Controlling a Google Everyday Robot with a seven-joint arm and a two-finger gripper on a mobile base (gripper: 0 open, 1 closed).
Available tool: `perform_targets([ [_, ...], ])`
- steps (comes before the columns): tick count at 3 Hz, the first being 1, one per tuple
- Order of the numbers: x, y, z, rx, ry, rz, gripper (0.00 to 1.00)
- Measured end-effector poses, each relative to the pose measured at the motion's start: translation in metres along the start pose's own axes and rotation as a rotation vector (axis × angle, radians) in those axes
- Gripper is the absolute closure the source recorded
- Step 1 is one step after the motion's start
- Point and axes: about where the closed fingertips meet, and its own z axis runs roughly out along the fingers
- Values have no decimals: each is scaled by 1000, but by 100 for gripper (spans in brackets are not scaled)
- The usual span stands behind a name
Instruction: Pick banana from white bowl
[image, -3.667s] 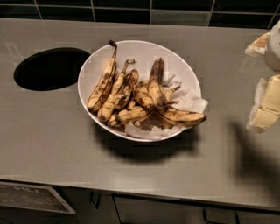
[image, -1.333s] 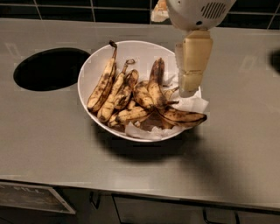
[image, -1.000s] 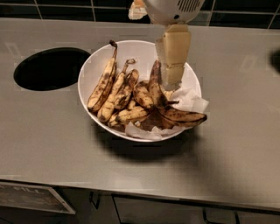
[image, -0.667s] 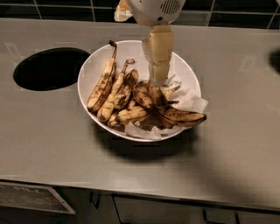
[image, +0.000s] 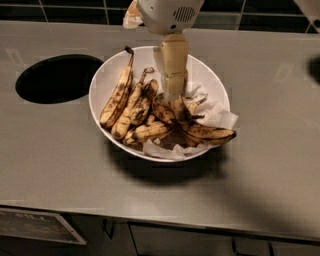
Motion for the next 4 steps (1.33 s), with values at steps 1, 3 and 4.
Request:
perform_targets([
  [1, -9, 6, 10, -40, -27, -28, 0],
  [3, -16, 19, 16, -62, -54, -52, 20],
  [4, -17, 21, 17, -67, -64, -64, 38],
])
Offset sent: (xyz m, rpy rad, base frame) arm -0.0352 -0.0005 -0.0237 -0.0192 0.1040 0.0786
